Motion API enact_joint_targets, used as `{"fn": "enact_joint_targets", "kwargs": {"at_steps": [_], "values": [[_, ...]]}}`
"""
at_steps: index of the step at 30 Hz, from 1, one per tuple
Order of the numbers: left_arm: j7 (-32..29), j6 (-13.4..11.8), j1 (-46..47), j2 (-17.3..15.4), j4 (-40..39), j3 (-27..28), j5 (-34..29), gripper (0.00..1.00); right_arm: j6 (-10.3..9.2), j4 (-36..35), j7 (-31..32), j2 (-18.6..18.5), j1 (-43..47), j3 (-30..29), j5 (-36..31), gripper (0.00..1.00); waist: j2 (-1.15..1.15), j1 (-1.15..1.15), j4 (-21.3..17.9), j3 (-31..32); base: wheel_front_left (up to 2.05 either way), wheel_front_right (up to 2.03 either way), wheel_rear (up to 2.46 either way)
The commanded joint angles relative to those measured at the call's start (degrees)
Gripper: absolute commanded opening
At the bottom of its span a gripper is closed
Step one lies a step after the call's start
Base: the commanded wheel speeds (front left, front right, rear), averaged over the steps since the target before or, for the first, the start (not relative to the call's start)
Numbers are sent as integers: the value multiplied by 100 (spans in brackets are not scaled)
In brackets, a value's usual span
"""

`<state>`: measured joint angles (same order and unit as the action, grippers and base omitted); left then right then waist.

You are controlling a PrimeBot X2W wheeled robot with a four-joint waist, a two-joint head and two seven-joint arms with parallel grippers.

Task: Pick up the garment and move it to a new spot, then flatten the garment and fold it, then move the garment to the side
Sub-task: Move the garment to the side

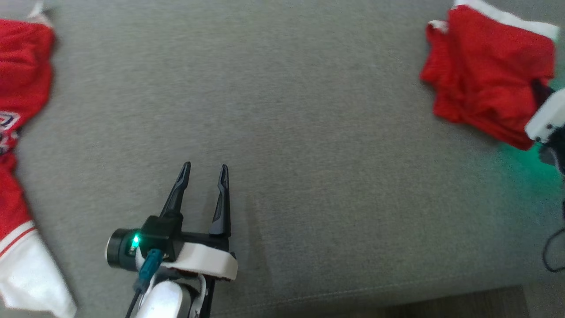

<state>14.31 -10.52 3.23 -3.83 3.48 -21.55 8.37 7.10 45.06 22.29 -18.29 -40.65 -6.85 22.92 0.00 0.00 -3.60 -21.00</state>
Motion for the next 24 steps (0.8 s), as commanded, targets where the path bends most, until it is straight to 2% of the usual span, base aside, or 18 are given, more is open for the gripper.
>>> {"fn": "enact_joint_targets", "kwargs": {"at_steps": [1, 6, 8, 12, 16, 21, 22, 23, 24], "values": [[69, 29, 80, -52, -219, 177, -58, 100, 39, -112, -101, -168, -193, -3, -80, 0, 0, 0, -188, -162, 0, 0, 0], [69, 44, 14, -72, -365, 156, -139, 100, 39, 225, -351, -514, -566, -316, -643, 0, 0, 0, -80, -278, 0, 0, 0], [69, 29, -113, -107, -414, 155, -163, 100, 39, 460, -439, -803, -780, -544, -1213, 0, 0, 0, 78, -319, 0, 0, 0], [69, -16, -275, -143, -522, 199, -167, 100, 39, 660, -475, -1044, -993, -940, -2024, 0, 0, 0, 286, -380, 0, 0, 0], [69, -35, -369, -155, -643, 222, -171, 100, 39, 688, -531, -1175, -1119, -1373, -2792, 0, 0, 0, 464, -436, 0, 0, 0], [69, -57, -431, -150, -745, 246, -171, 100, 39, 442, -759, -1130, -1185, -2038, -3634, 0, 0, 0, 566, -464, 0, 0, 0], [69, -57, -431, -150, -745, 246, -171, 100, 39, 442, -759, -1130, -1185, -2038, -3634, 0, 0, 0, 566, -464, 0, 0, 0], [69, -63, -430, -146, -755, 252, -170, 100, 39, 382, -832, -1090, -1193, -2147, -3795, 33, 0, 0, 567, -467, 0, 0, 0], [69, -70, -428, -142, -760, 260, -168, 100, 39, 331, -906, -1042, -1196, -2211, -3961, 95, 0, 0, 560, -462, 0, 0, 0]]}}
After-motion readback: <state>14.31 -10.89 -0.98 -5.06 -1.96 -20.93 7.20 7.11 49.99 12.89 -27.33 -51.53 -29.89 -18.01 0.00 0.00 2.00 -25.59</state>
